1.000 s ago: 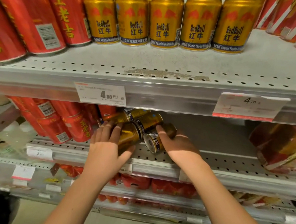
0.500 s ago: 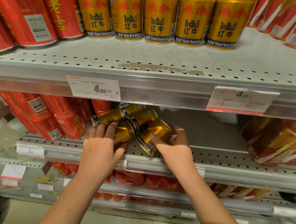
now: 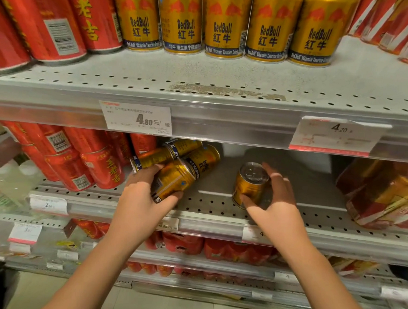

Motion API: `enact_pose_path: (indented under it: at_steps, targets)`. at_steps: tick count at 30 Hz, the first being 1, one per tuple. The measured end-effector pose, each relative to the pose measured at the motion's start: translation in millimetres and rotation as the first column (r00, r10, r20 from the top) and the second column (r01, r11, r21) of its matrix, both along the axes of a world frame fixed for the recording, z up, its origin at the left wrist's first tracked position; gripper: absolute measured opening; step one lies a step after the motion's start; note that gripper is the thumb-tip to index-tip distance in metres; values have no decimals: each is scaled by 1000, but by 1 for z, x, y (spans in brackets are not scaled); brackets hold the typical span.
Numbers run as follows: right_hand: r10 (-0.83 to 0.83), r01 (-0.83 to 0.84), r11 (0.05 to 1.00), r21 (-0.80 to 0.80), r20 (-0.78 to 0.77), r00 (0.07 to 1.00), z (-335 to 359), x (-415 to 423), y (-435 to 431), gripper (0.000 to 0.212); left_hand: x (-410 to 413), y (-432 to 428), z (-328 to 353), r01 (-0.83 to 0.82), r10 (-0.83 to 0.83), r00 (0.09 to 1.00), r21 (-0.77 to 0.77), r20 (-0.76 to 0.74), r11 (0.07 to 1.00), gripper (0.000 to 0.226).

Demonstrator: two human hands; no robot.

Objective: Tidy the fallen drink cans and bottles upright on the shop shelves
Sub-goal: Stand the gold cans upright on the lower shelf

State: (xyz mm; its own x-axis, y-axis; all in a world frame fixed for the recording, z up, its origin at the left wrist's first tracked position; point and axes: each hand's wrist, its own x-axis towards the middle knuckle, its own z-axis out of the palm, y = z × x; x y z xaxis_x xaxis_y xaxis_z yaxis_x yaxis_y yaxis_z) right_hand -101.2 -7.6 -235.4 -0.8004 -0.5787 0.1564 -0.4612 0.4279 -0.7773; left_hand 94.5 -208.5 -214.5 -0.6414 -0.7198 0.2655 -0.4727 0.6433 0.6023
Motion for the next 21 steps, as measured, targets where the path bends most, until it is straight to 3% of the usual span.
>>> enact_pose_path:
  at_steps: [3, 11, 15, 18, 21]
  targets:
    - [27, -24, 999, -44, 73, 997, -2, 2, 5, 81, 3, 10, -1, 97, -62, 983, 199, -174, 975, 70]
    - [12, 6, 996, -89, 198, 980, -14, -4, 6, 76, -38, 43, 10, 294, -20, 865, 473, -502, 831, 59]
    - [54, -25, 992, -121, 244, 968, -13, -10, 2, 59, -79, 54, 29, 302, 36, 842, 526, -538, 795, 54]
    - [66, -36, 993, -115, 272, 960, -11, -12, 1, 65, -104, 57, 33, 325, 46, 820, 531, -571, 783, 36]
    - [80, -51, 992, -113, 277, 958, -12, -15, 1, 68, -119, 62, 33, 335, 3, 834, 510, -552, 793, 39]
